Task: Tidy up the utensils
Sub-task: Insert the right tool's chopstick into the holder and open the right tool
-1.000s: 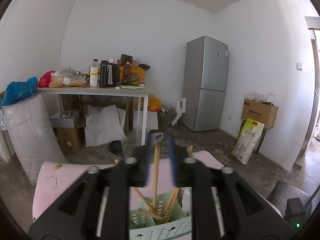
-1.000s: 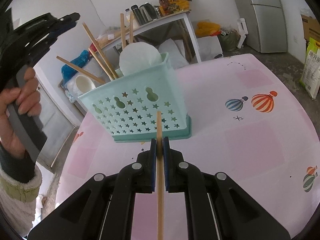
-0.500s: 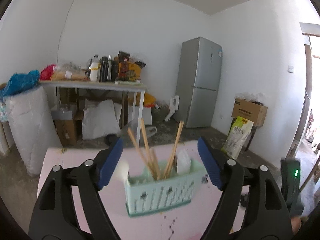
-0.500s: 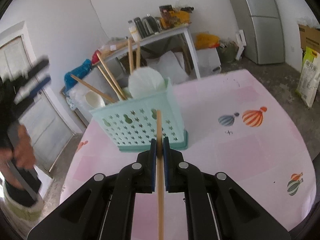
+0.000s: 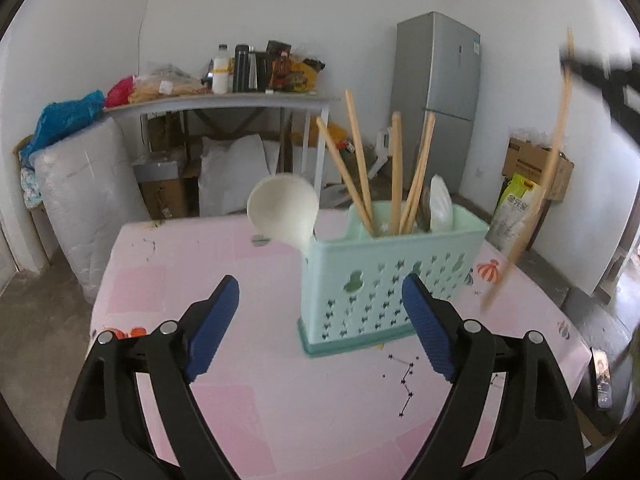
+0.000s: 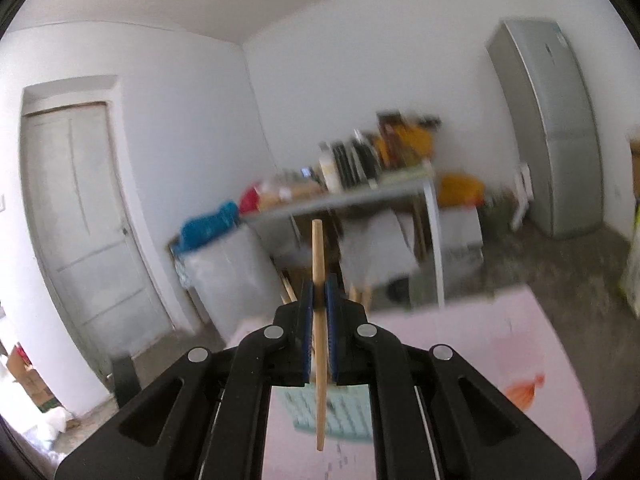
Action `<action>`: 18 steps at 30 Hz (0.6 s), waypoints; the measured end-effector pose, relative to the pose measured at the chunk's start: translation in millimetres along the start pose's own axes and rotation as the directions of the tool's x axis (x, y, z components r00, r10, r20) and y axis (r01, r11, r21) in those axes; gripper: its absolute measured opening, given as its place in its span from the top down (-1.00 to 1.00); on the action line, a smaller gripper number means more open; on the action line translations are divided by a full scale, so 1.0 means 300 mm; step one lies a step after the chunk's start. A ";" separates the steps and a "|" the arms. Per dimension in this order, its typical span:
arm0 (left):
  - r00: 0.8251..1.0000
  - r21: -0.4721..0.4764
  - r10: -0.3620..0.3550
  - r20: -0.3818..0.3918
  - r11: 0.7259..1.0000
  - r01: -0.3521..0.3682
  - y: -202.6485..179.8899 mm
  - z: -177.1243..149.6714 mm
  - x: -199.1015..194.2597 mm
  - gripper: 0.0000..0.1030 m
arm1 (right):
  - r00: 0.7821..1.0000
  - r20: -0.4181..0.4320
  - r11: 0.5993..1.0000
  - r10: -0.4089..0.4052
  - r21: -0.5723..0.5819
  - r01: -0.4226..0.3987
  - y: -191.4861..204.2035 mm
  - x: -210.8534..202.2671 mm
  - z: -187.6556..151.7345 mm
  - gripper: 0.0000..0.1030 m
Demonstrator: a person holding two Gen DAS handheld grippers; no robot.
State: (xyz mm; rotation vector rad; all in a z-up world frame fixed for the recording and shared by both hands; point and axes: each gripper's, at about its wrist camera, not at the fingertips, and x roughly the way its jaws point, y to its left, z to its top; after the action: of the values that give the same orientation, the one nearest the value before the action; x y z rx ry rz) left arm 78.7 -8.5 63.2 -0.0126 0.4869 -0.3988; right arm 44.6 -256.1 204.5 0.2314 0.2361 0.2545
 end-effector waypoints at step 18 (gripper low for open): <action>0.997 0.008 -0.009 -0.081 1.000 0.010 0.005 -0.082 0.111 -0.61 | 0.999 -0.028 0.990 -0.030 -0.137 0.026 0.026 0.342 0.011 0.87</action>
State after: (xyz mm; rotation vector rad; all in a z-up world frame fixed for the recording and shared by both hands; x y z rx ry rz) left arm 94.9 -17.7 26.3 0.0089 0.5649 -0.4118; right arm 140.2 -221.4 189.1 0.0881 0.2501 0.2450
